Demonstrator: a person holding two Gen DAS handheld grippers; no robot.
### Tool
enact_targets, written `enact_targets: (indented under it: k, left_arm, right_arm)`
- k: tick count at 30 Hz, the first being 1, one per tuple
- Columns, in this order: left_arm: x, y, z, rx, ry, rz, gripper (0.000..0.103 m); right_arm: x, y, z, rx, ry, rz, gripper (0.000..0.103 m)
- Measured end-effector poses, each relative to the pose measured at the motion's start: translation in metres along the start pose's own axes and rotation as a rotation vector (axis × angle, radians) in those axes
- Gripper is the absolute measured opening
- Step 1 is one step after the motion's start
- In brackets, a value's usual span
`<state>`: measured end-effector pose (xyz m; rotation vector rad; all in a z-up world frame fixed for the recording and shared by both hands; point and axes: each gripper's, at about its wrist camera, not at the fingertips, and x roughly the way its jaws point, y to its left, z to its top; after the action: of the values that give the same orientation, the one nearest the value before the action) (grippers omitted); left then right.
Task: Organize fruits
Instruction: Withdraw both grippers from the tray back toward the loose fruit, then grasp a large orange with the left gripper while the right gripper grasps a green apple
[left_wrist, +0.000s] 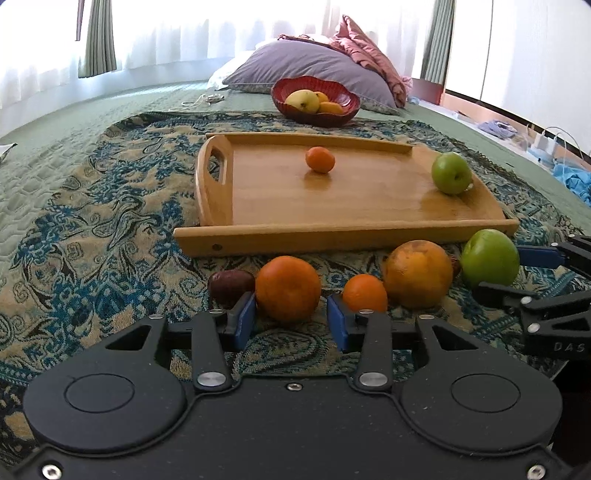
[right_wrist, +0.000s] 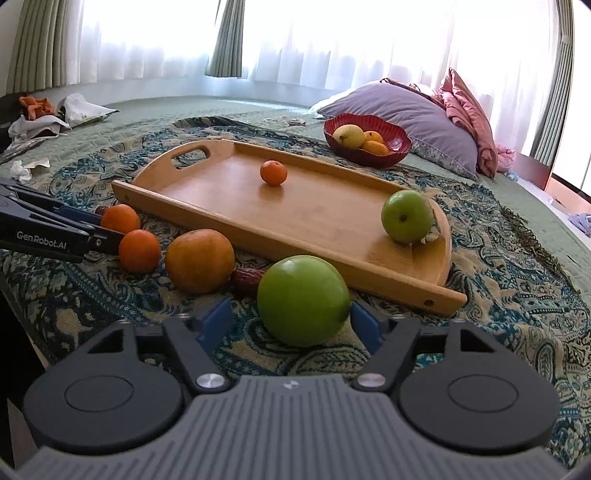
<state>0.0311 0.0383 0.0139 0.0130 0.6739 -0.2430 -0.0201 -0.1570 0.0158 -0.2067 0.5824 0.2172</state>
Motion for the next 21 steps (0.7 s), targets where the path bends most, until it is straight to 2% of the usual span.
enact_targets:
  k: [2, 9, 21]
  left_arm:
    - [0.003, 0.001, 0.001, -0.004, 0.002, -0.004, 0.039]
    - [0.006, -0.002, 0.002, -0.004, -0.008, 0.011, 0.037]
    - [0.004, -0.007, 0.001, 0.027, -0.025, 0.034, 0.033]
  right_arm:
    - [0.0, -0.003, 0.001, 0.004, 0.005, 0.004, 0.07]
    - [0.005, -0.011, 0.002, 0.034, 0.025, 0.01, 0.063]
    - [0.005, -0.013, 0.001, 0.062, 0.014, 0.008, 0.059]
